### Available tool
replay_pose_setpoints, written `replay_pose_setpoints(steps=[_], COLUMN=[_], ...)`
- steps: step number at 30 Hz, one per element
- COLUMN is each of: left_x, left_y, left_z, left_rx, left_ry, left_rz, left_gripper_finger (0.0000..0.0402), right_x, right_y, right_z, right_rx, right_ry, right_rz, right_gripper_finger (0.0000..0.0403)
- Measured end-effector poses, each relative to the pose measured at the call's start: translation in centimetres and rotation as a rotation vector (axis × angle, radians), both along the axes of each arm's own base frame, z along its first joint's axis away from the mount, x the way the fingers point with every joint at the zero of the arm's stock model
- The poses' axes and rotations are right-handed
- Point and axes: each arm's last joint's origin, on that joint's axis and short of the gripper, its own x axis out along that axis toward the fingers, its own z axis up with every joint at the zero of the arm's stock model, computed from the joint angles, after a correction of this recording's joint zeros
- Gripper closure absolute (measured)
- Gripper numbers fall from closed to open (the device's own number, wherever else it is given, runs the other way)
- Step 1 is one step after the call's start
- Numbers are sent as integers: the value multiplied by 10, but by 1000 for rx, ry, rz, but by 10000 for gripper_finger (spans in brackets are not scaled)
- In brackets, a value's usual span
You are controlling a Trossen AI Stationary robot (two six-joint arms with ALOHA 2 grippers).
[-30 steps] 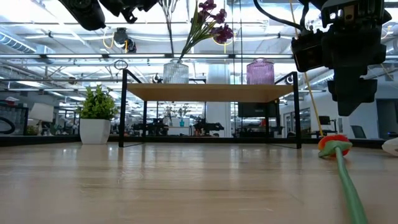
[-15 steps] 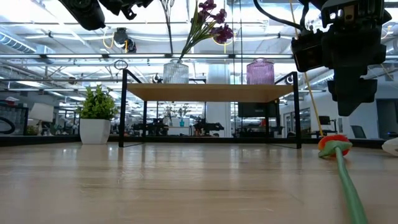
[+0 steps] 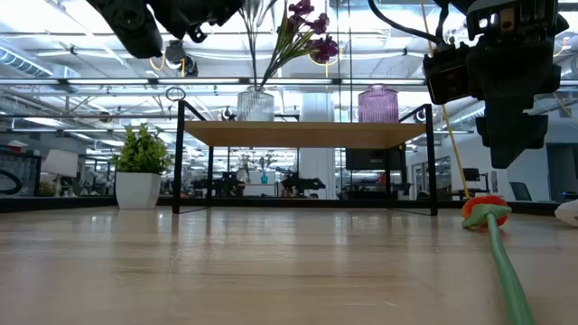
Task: Pick and place flowers into a vace then onto a shelf
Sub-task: Put the white flowers into the transparent vase
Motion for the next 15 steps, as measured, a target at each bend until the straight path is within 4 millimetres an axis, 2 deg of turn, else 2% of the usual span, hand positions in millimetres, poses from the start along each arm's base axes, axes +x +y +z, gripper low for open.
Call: replay_pose_setpoints(steps=[8,15], left_x=[1,12], left_y=[0,-6], left_z=[0,-11], left_rx=[-11,-54], left_ry=[44,177], left_rz=[-6,-45], left_gripper_finger=[393,353], right_x=[0,0], right_y=[0,0], right_z=[0,0], right_rx=[0,-4], right_ry=[-1,-3], right_rz=[0,6], right_gripper_finger=[204,204])
